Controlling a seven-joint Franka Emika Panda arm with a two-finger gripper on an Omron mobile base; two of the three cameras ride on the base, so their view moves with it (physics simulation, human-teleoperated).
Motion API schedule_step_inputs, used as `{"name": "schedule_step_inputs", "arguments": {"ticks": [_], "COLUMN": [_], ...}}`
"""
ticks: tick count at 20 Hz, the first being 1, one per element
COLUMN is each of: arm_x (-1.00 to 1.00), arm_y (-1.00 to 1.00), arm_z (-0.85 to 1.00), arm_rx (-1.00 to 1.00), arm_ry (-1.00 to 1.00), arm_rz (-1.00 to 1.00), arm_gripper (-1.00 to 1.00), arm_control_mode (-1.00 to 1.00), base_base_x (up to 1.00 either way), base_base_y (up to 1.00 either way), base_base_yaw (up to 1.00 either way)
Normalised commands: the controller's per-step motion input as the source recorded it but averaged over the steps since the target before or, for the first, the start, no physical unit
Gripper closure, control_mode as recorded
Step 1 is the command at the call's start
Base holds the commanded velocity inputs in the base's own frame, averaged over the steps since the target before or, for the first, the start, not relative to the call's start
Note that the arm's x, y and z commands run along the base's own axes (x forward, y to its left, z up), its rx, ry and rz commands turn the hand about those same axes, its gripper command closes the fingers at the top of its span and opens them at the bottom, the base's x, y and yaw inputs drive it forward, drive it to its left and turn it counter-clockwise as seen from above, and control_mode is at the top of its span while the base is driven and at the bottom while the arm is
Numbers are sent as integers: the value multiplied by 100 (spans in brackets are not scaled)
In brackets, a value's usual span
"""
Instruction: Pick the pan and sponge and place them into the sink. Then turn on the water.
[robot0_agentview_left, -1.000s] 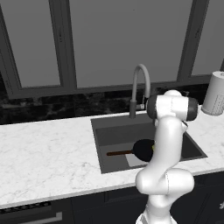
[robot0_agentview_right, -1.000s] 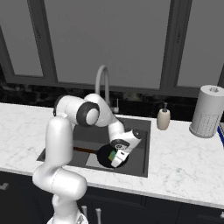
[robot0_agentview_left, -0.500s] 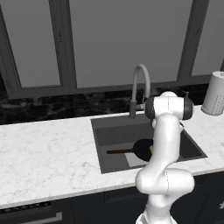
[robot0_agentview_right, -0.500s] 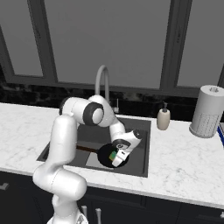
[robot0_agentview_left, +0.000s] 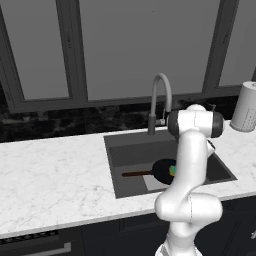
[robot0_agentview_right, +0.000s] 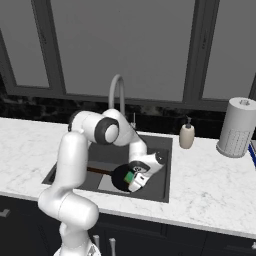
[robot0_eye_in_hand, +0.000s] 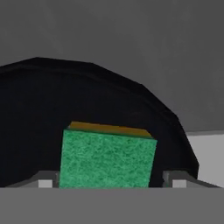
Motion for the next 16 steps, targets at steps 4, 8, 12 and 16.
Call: {"name": "schedule_step_inputs", "arguments": {"ticks": [4,8,12,16], "arm_x": [-30,-36,-41,-40], "arm_y": [0,0,0,0], "arm_z": [45,93,100,100], "arm_rx": [10,13,10,4], "arm_ry": [-18,-15,-16,-20], "arm_rz": [0,4,3,0], "arm_gripper": [-100,-100,-100,-100], "arm_control_mode": [-100,-100,-100,-100], "base_base_x": [0,0,0,0], "base_base_y": [0,0,0,0], "base_base_yaw": [0,0,0,0]}}
